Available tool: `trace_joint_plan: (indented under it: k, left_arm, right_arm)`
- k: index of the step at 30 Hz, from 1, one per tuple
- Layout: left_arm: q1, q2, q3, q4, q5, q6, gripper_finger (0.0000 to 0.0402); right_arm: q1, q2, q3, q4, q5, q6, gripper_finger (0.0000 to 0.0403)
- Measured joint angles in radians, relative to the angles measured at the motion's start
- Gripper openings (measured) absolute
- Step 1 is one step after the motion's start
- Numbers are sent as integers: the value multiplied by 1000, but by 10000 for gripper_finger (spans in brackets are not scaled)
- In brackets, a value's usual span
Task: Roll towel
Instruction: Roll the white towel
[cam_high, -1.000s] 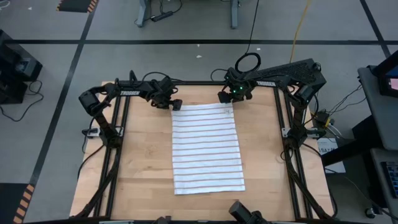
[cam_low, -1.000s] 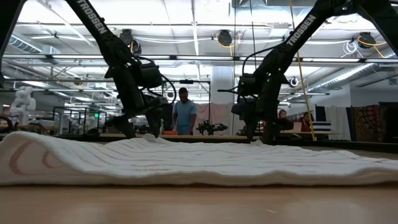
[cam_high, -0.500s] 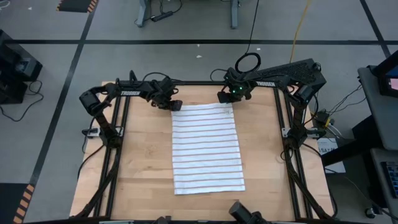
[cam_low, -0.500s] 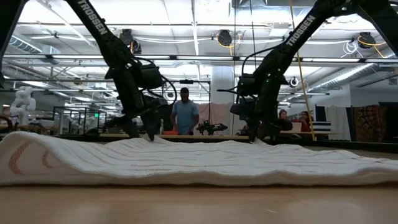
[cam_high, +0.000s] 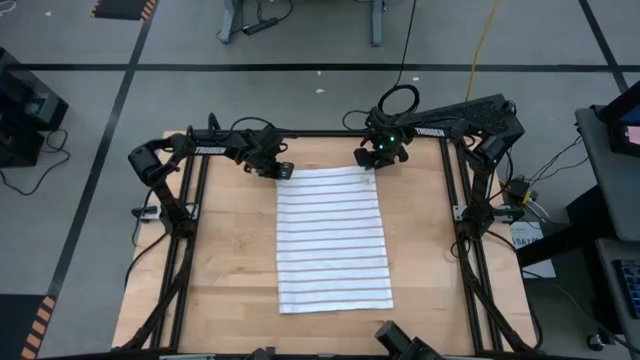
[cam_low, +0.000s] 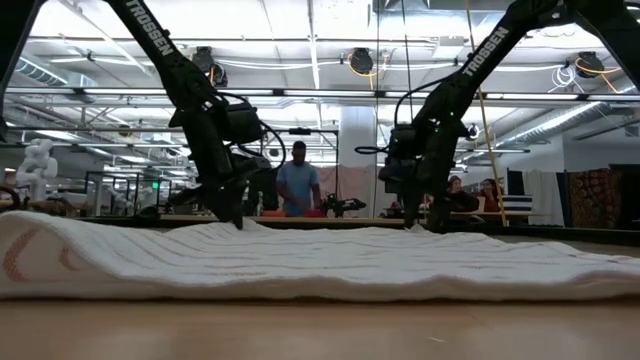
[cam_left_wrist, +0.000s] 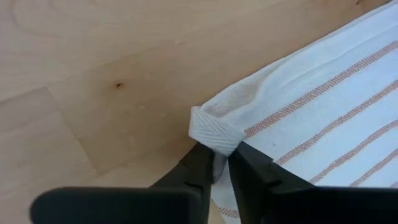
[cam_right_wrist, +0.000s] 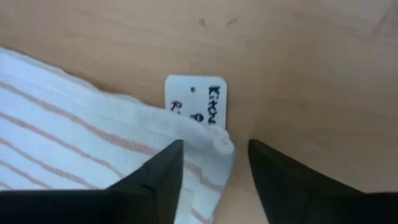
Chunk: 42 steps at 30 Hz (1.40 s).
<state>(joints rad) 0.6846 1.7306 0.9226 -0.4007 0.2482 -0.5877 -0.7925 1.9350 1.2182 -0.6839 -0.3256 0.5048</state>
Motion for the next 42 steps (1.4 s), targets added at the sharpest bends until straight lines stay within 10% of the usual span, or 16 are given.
trace_joint_plan:
  k: [10,26,42]
  left_arm:
    - [0,-1,0,0,-8,1,14]
    - [1,-2,1,1,-17,1,14]
    - [-6,-126,11,-4,116,-33,4]
  right_arm:
    - [17,-1,0,28,12,3,195]
    - [48,-1,-2,62,62,2,10]
    - [49,-21,-2,50,-13,10,2]
